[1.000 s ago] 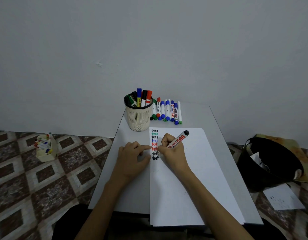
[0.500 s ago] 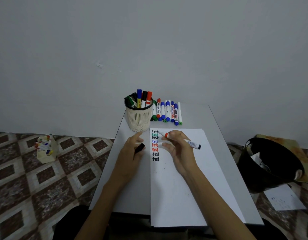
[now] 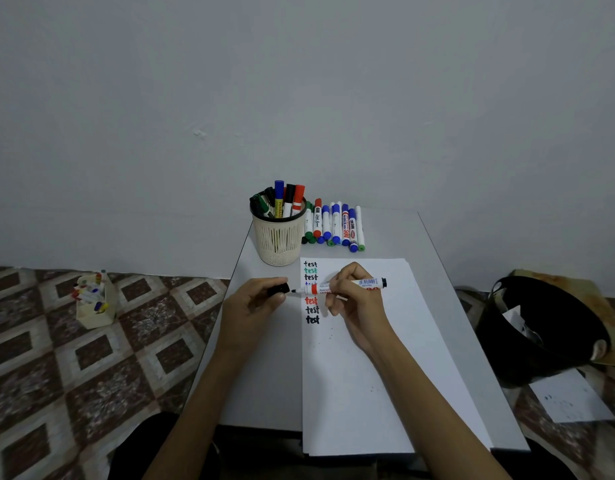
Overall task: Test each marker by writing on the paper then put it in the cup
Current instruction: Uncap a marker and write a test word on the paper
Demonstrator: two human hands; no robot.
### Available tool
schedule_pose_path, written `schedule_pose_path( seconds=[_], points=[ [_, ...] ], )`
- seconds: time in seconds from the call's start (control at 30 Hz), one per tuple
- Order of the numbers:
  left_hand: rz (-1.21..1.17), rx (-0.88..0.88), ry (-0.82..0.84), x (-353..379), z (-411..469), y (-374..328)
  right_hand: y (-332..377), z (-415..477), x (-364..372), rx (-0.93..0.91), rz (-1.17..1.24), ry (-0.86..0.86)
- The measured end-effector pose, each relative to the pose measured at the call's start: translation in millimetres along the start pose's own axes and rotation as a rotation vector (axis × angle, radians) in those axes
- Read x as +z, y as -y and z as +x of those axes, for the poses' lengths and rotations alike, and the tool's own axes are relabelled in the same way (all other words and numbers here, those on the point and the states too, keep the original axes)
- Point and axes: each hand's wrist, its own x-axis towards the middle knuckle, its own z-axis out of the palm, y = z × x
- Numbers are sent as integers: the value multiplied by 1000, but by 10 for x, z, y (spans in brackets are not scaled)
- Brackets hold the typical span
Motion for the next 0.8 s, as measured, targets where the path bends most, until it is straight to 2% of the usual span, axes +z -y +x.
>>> schedule_pose_path(
  seconds=[0.37,0.5,0.7,0.8],
  points=[
    [-81,-13,22,5,0,28,24,-10,13,-3,-23,-18],
    [-98,-12,52,10,-4,16,26,-33,46,60,-103,48],
    [-219,-131,8,8,-4,0,82,-91,87,118,-149,52],
    [-232,-133,-1,16,-5,-15,96,-109,106,113,-138,51]
  ],
)
